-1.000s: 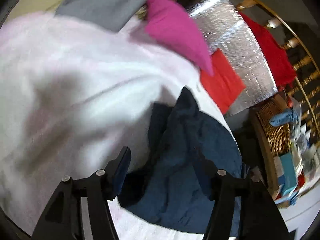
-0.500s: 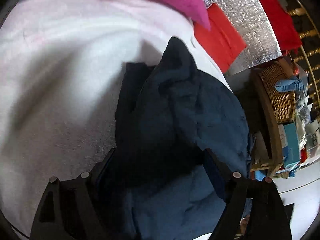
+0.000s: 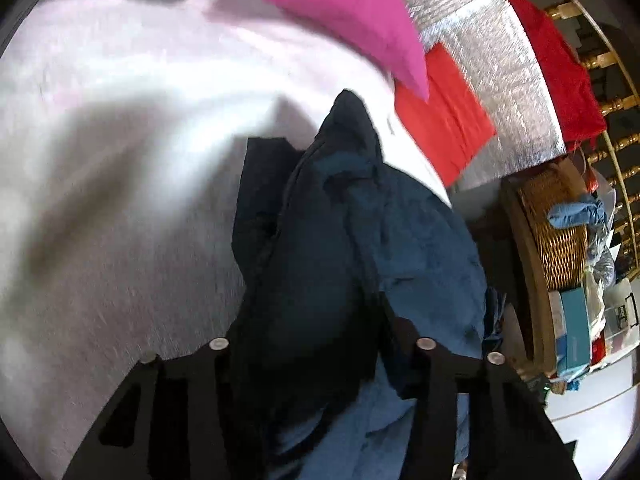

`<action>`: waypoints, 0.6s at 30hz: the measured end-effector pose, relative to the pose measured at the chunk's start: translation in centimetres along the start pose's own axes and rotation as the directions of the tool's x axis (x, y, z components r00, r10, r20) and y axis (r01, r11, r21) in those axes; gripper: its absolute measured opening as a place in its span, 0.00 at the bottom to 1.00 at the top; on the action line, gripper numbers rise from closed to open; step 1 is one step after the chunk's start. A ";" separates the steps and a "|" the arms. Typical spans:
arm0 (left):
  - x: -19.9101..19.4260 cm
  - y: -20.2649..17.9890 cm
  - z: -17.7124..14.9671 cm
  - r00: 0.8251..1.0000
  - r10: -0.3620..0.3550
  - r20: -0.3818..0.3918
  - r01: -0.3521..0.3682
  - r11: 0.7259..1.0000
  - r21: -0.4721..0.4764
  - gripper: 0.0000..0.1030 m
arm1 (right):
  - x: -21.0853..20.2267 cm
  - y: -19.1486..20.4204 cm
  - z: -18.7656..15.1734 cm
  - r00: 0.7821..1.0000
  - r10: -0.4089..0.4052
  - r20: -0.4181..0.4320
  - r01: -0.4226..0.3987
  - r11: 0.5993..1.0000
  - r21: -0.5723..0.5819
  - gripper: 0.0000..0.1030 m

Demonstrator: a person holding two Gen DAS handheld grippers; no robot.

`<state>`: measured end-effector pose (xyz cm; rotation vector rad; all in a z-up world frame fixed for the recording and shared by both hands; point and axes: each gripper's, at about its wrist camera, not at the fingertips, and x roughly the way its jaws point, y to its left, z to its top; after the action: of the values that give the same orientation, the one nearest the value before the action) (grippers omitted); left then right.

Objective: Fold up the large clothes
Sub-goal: 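Release the jacket and press the folded bundle flat with both tools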

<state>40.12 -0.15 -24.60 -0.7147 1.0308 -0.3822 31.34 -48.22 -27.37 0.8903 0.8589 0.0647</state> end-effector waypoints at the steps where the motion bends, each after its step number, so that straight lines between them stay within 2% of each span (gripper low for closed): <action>1: -0.4 0.2 0.2 1.000 0.000 0.020 0.000 1.000 -0.007 0.45 | 0.1 0.4 0.0 1.000 0.021 0.015 -0.021 1.000 -0.004 0.49; 3: -1.1 1.0 0.8 0.998 0.018 0.063 -0.016 0.999 -0.035 0.46 | 1.2 0.5 0.2 0.999 0.042 0.031 -0.042 0.999 0.003 0.48; 4: -0.9 1.5 1.0 0.997 0.040 0.061 -0.038 0.998 -0.045 0.47 | 2.3 0.1 0.1 1.000 0.010 0.021 -0.010 1.000 0.004 0.48; 6: -0.1 2.3 1.3 0.997 0.077 0.029 -0.075 0.995 -0.061 0.64 | 3.5 -1.4 -0.3 1.000 -0.024 0.008 0.024 0.998 0.051 0.51; 8: 0.0 2.7 1.4 0.993 0.111 0.028 -0.109 0.992 -0.057 0.67 | 2.7 -1.8 -0.4 1.000 -0.001 0.031 -0.001 0.997 0.074 0.57; 10: -1.1 2.6 1.3 0.990 0.127 0.057 -0.124 0.991 -0.049 0.67 | 1.1 -2.1 -0.7 0.999 -0.008 0.053 0.001 0.993 0.116 0.69; 11: -1.6 2.4 1.4 0.990 0.117 0.075 -0.114 0.993 -0.044 0.67 | 0.0 -2.1 -0.9 0.997 -0.009 0.076 -0.001 0.991 0.132 0.71; 13: -3.4 2.3 1.5 0.985 0.100 0.138 -0.096 0.995 -0.033 0.69 | -2.8 -2.1 -1.5 0.992 -0.014 0.123 -0.003 0.990 0.142 0.72; 15: -6.2 2.5 0.9 0.969 0.092 0.231 -0.093 0.996 -0.006 0.73 | -6.2 -1.5 -2.7 0.981 -0.022 0.195 0.002 0.995 0.102 0.72; 18: -8.2 2.2 -0.5 0.952 0.130 0.278 -0.151 0.987 0.057 0.74 | -9.4 1.0 -4.5 0.968 0.010 0.250 -0.009 1.000 -0.003 0.72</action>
<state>35.73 6.16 -21.02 -0.6013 0.7945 -0.1914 22.19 -48.25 -22.24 0.8794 0.6183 -0.0382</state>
